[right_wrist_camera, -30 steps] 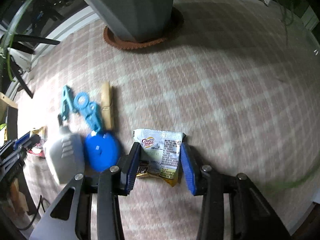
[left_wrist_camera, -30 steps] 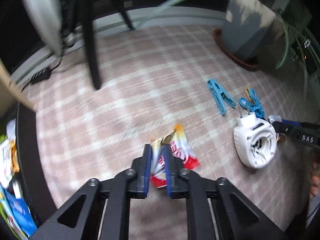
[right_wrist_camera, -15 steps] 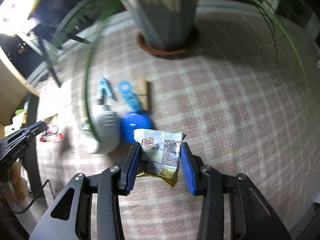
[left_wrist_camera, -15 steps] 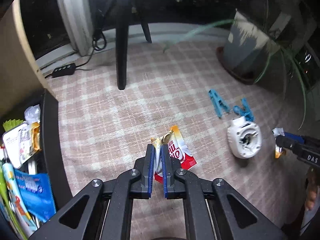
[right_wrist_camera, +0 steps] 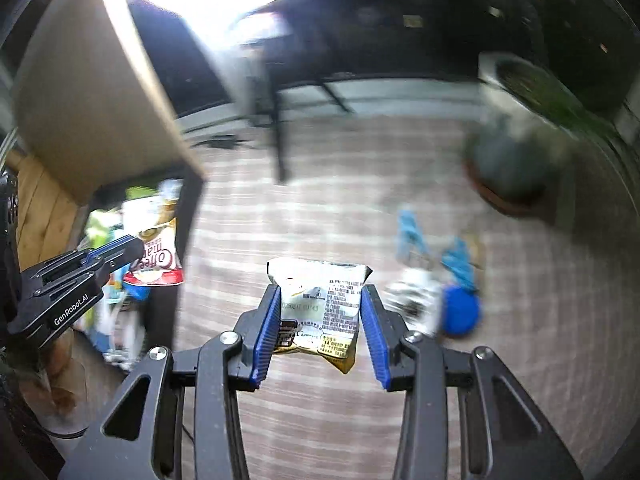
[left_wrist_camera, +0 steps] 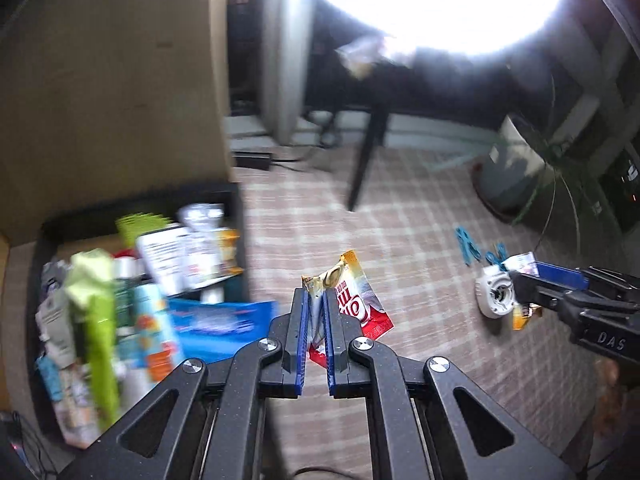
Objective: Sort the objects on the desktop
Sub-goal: 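Carry the Coffee-mate sachet and snack packet over the black tray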
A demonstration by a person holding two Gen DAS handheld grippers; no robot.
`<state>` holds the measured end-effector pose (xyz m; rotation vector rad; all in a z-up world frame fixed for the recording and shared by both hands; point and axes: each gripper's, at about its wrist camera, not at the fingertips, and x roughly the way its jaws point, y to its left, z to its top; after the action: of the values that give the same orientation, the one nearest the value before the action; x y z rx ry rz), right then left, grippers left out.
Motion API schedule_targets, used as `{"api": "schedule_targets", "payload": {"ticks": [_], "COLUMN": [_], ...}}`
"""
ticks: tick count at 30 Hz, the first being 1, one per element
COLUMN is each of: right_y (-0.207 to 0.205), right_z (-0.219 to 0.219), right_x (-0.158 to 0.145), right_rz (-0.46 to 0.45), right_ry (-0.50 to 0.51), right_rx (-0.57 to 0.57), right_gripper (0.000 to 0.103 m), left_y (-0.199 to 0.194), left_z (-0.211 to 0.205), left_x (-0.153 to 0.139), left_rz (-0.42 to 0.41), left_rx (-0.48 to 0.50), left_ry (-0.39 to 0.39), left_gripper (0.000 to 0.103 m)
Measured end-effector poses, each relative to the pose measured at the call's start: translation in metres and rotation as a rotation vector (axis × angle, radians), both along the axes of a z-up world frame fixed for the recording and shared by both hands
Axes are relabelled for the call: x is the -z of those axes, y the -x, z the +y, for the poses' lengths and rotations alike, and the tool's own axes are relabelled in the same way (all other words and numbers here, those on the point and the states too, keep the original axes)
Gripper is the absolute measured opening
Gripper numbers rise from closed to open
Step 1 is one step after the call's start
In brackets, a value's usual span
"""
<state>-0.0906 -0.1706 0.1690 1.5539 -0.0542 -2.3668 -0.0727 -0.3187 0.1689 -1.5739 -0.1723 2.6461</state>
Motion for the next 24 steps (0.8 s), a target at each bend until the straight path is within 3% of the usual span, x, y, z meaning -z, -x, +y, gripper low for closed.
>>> {"api": "schedule_targets", "payload": {"ticks": [11,24], "right_y": [0.0,-0.004], "right_z": [-0.134,-0.208], "right_x": [-0.023,-0.045], "right_rz": [0.035,0.038], "right_ry": [0.013,0.024], "right_rx": [-0.221,-0.33], "right_gripper": [0.039,0.039], "left_y": [-0.036,-0.062], "left_z": [-0.111,-0.18], "left_x": [-0.016,-0.034], "left_rz": [0.027,0.053], "left_rx": [-0.206,-0.309], "left_ry": [-0.03,-0.01], "left_gripper": [0.007,0.007]}}
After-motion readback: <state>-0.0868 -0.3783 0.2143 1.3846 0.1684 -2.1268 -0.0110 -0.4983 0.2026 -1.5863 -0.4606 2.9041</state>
